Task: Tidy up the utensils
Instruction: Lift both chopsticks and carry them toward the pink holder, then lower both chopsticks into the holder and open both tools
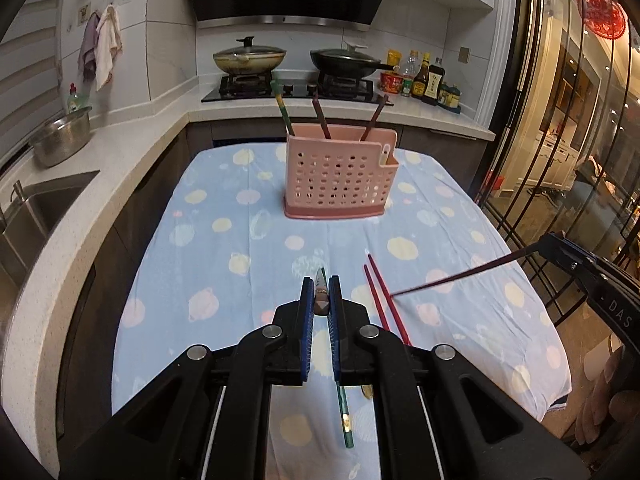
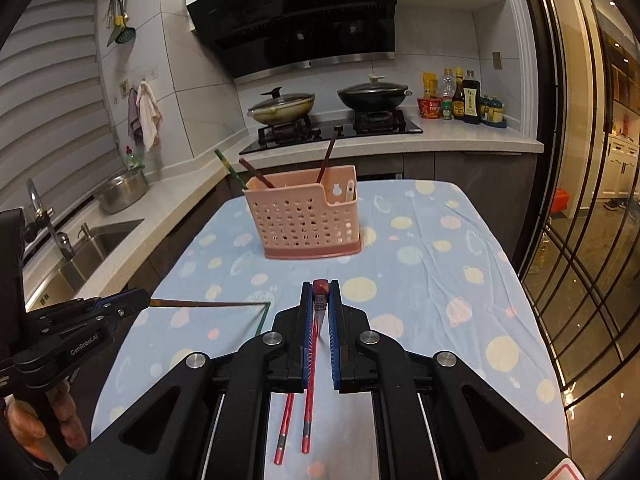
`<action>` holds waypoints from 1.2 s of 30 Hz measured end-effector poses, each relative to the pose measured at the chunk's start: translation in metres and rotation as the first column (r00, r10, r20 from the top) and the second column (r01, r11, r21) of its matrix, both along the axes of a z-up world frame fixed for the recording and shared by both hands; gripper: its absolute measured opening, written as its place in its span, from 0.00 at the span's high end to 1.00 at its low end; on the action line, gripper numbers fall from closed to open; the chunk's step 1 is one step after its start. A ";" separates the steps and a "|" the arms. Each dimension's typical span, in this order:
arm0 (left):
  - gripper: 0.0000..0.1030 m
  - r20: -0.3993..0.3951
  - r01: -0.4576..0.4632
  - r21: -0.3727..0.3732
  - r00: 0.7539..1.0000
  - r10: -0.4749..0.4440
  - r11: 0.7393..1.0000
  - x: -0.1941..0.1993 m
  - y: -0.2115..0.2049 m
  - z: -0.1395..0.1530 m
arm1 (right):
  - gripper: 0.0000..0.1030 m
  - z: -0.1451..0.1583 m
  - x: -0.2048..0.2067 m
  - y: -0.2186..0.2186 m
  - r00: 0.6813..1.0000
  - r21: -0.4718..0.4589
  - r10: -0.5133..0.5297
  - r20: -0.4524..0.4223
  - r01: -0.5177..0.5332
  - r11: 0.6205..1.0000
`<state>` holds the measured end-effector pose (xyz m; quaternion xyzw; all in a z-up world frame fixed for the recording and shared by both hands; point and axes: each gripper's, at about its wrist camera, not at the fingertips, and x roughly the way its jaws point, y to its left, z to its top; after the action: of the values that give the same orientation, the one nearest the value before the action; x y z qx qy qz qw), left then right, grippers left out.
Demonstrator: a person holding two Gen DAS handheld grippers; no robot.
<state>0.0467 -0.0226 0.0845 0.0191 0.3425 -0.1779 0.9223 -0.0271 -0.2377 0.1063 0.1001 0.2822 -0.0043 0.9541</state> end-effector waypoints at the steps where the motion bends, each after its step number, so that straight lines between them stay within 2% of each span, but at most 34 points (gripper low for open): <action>1: 0.93 0.016 0.000 -0.005 1.000 0.001 1.000 0.005 -0.002 0.007 | 0.94 0.004 0.004 -0.001 1.000 -0.001 0.000 0.009 0.000 1.000; 6: 0.93 0.080 0.003 -0.021 0.997 -0.001 1.000 0.030 -0.013 0.038 | 0.94 0.024 0.030 -0.004 0.999 -0.017 0.007 0.048 -0.006 1.000; 14: 0.93 0.186 0.020 -0.058 0.982 -0.009 0.998 0.067 -0.032 0.094 | 0.94 0.059 0.073 -0.014 0.992 0.009 0.012 0.124 -0.013 1.000; 27: 0.93 0.360 0.047 -0.127 0.933 0.002 0.991 0.138 -0.067 0.179 | 0.93 0.133 0.154 -0.037 0.956 0.053 -0.027 0.291 0.012 0.999; 31: 0.93 0.393 0.053 -0.146 0.920 0.009 0.988 0.161 -0.077 0.184 | 0.93 0.138 0.181 -0.039 0.949 0.072 -0.032 0.314 0.010 0.997; 36: 0.93 0.379 0.050 -0.132 0.926 0.003 0.990 0.188 -0.088 0.171 | 0.93 0.120 0.216 -0.037 0.958 0.086 -0.025 0.284 0.000 0.996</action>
<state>0.2346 -0.1109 0.2554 -0.0072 0.1449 -0.2054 0.9679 0.1890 -0.2748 0.2263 0.1421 0.1412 0.0163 0.9796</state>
